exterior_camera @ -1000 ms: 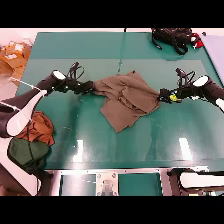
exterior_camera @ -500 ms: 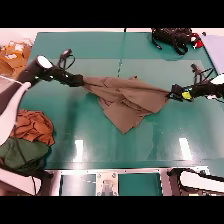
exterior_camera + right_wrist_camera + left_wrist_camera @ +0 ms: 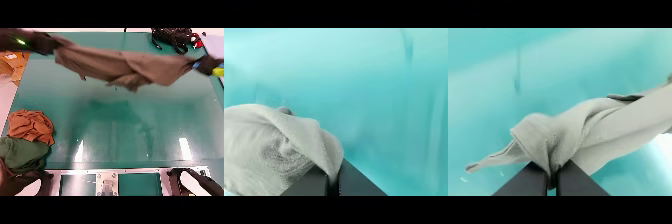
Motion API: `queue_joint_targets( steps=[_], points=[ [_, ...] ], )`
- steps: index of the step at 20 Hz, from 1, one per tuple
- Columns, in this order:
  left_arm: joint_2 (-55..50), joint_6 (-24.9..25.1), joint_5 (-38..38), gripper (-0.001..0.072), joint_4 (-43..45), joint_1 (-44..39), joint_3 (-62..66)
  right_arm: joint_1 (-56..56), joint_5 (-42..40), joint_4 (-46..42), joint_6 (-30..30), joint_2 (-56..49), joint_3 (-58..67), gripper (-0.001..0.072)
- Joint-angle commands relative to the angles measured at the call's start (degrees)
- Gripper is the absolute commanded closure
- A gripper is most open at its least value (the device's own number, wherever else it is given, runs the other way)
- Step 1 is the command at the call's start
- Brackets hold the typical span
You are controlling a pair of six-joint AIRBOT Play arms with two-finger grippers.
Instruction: Fold the shirts.
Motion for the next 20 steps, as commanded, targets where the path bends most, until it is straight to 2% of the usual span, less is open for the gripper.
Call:
queue_joint_targets(
  steps=[1,4,7,11,13,16,18,20],
  points=[
    [9.40,0.13,-4.15,0.0684,0.52,0.04,5.40,-0.02,0.59,1.55,-0.15,7.89,9.11,0.0689],
    [12.26,0.04,-8.04,0.0683,0.98,0.04,5.90,-0.02,0.74,1.46,-0.15,11.56,11.58,0.0689],
    [11.69,-2.01,-11.76,0.0683,3.04,0.04,3.72,0.00,5.44,1.38,-0.13,11.63,9.84,0.0688],
    [8.24,-2.82,-10.99,0.0682,2.47,0.04,-10.51,1.46,5.25,1.62,-0.17,7.69,-3.74,0.0688],
    [4.90,-1.79,-5.79,0.0682,1.79,0.04,-21.29,4.22,0.57,1.60,-0.24,2.62,-13.44,0.0687],
    [-4.20,2.47,9.03,0.0682,-2.60,0.04,-34.34,9.51,-12.41,1.86,-1.46,-9.18,-23.23,0.0687],
    [-13.03,4.55,14.82,0.0682,-4.92,0.04,-34.97,12.13,-18.86,2.25,-1.44,-18.73,-23.08,0.0687],
    [-20.15,4.70,18.38,0.0682,-5.46,0.04,-31.54,12.90,-20.20,3.21,-1.31,-26.01,-19.69,0.0687]
  ],
)
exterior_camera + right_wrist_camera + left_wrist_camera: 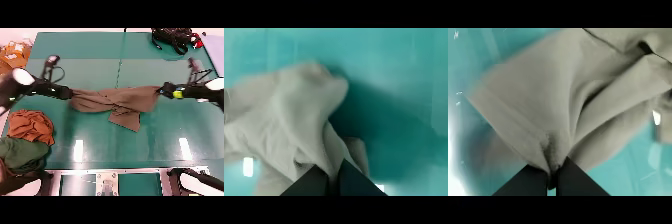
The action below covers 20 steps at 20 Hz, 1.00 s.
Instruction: Fold the shirts.
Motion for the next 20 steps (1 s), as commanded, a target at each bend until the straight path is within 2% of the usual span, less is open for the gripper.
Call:
queue_joint_targets(
  steps=[1,2,3,4,5,6,8,10,12,14,17,20],
  points=[
    [-11.91,1.99,8.61,0.0682,-2.25,0.04,1.84,2.19,-6.75,0.90,0.17,-12.37,2.12,0.0681],
    [-14.27,1.99,7.82,0.0682,-1.75,0.04,5.07,1.73,-6.75,0.90,0.17,-13.18,3.98,0.0584],
    [-15.80,1.86,6.78,0.0681,-0.87,0.04,7.91,0.72,-6.12,0.87,0.20,-13.05,5.75,0.0452],
    [-16.79,1.75,5.40,0.0583,0.37,0.04,10.67,-0.85,-3.50,0.39,0.83,-12.63,7.74,0.0429],
    [-16.90,1.57,4.17,0.0254,2.03,0.04,12.72,-2.86,0.31,-1.73,2.67,-11.96,9.73,0.0428],
    [-16.87,0.33,1.79,0.0105,4.13,0.57,15.08,-5.35,4.48,-5.31,5.57,-10.58,11.13,0.0416],
    [-16.72,0.33,-4.98,0.0107,5.18,3.56,18.84,-9.84,10.60,-10.88,9.88,-6.60,10.73,0.0366],
    [-16.72,0.13,-12.83,0.0107,5.11,7.56,20.57,-12.28,13.14,-12.33,10.75,-1.11,5.92,0.0339],
    [-16.79,-0.61,-20.76,0.0106,5.01,11.32,19.85,-11.23,12.50,-12.20,10.75,4.42,-2.10,0.0203],
    [-16.79,-0.59,-25.66,0.0106,4.98,13.88,17.73,-7.91,11.04,-10.34,10.71,6.86,-9.92,0.0203],
    [-16.79,0.44,-26.08,0.0106,4.24,13.94,12.72,0.33,3.21,-5.09,10.47,5.68,-18.36,0.0203],
    [-16.79,2.08,-20.35,0.0107,1.60,12.02,6.62,8.39,-2.19,-1.07,10.47,1.31,-18.99,0.0210]
  ],
)
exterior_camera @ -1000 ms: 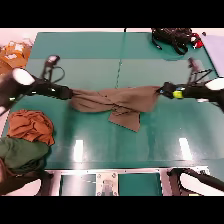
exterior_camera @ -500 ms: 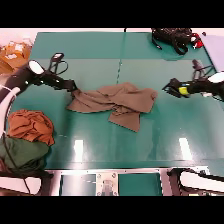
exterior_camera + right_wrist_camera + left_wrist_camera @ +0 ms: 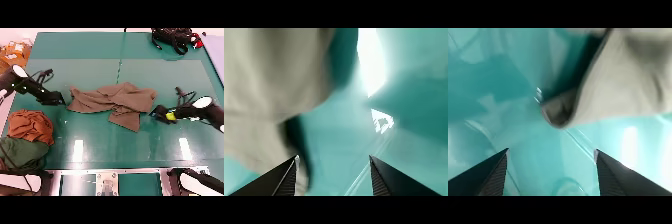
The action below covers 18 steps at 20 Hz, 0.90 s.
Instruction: Fold the shirts.
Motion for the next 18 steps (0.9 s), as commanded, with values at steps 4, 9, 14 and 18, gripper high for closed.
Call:
queue_joint_targets(
  steps=[4,9,14,18],
  points=[
    [-0.07,1.90,11.54,0.0108,-3.69,-3.56,-8.81,12.48,-8.94,7.30,0.22,-8.13,-1.18,0.0250],
    [-2.58,7.61,15.52,0.0487,-15.72,-6.56,-8.76,14.34,-8.90,9.25,-0.48,-9.97,2.47,0.0563],
    [-0.42,7.19,0.50,0.0683,-15.45,-4.33,-1.81,11.02,3.63,8.98,-4.52,-5.60,12.52,0.0689],
    [11.54,2.58,-1.38,0.0683,-15.69,-2.16,7.78,1.29,11.26,9.01,-3.98,7.41,29.33,0.0690]
  ],
)
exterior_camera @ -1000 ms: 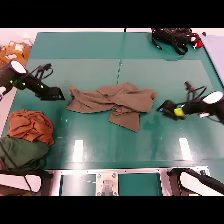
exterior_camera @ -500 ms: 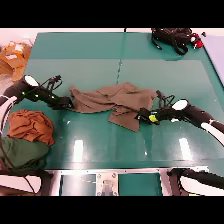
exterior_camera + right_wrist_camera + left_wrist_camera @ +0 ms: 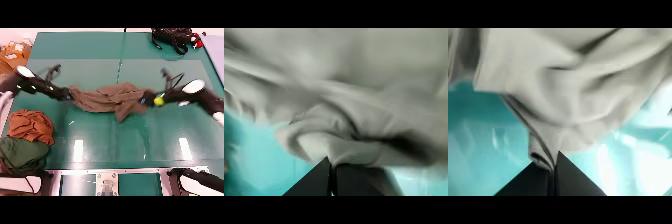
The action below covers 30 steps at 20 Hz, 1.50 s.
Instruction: Fold the shirts.
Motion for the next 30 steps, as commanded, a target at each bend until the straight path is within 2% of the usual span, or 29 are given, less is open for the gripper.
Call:
queue_joint_targets(
  steps=[1,5,8,12,16,19,23,26,30],
  points=[
    [10.93,-3.65,-2.91,0.0683,-0.98,1.22,9.03,-8.46,6.75,0.37,0.39,10.40,14.82,0.0689],
    [25.92,-7.76,1.79,0.0683,-2.10,1.22,22.18,-19.30,6.43,0.39,0.39,20.26,31.34,0.0689],
    [34.16,-8.76,3.37,0.0683,-2.12,1.22,31.82,-25.77,1.77,0.37,0.35,26.49,40.65,0.0689],
    [37.07,-8.59,2.38,0.0683,-0.92,1.22,43.69,-27.52,-0.59,0.37,0.35,30.93,47.56,0.0689],
    [36.26,-8.59,2.60,0.0683,2.62,1.22,43.28,-27.52,0.28,0.35,0.33,30.77,46.73,0.0689],
    [33.51,-8.55,2.45,0.0683,3.56,1.22,36.35,-27.52,0.37,2.51,-0.90,28.09,40.83,0.0689],
    [25.83,-7.10,3.34,0.0683,2.99,1.18,24.00,-25.49,-1.55,9.60,-8.35,21.73,26.08,0.0689],
    [15.82,-4.68,8.59,0.0683,0.37,0.98,16.50,-16.98,-10.91,9.55,-14.14,13.09,15.93,0.0689],
    [-0.94,-2.49,13.81,0.0682,-3.67,0.17,14.88,-8.28,-20.61,9.55,-16.44,-5.95,15.21,0.0689]
  ],
)
